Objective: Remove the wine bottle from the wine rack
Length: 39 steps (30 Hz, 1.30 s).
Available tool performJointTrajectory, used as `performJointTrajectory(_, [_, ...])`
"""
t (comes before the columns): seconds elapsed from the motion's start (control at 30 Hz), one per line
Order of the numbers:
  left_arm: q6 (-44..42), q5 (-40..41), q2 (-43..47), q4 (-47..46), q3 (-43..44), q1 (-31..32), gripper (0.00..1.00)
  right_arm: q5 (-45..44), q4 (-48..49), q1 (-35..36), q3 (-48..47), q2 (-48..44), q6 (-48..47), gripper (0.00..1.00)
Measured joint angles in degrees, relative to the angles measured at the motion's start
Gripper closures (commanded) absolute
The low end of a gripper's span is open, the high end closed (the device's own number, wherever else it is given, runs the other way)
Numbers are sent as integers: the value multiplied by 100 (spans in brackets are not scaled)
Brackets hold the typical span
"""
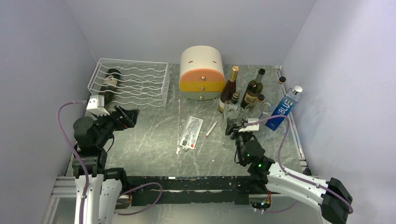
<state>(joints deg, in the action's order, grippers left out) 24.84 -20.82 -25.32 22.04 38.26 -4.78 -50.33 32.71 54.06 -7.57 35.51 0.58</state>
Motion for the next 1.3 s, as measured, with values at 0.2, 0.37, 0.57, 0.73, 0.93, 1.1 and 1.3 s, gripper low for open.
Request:
performJointTrajectory(0.2, [0,0,33,0,0,2,1,13,-50,-2,-85,149,144,48])
performJointTrajectory(0.37, [0,-2,37,0,-9,0,1,90,-140,-7,-101,101,181,39])
performJointTrajectory(0.57, [0,-4,48,0,-13,0,1,160,-243,-4,-111,63,275,32])
performJointTrajectory(0.73, [0,-15,63,0,-20,0,1,264,-492,0,-122,190,354,21])
performJointTrajectory(0.93, [0,-24,68,0,-20,2,1,282,-776,0,-192,214,437,11])
performJointTrajectory(1.1, [-2,-24,74,2,-20,0,1,280,-1261,0,-437,166,599,0])
performJointTrajectory(1.3, [-2,-24,74,2,-20,2,0,306,-2074,0,-1016,-79,872,0])
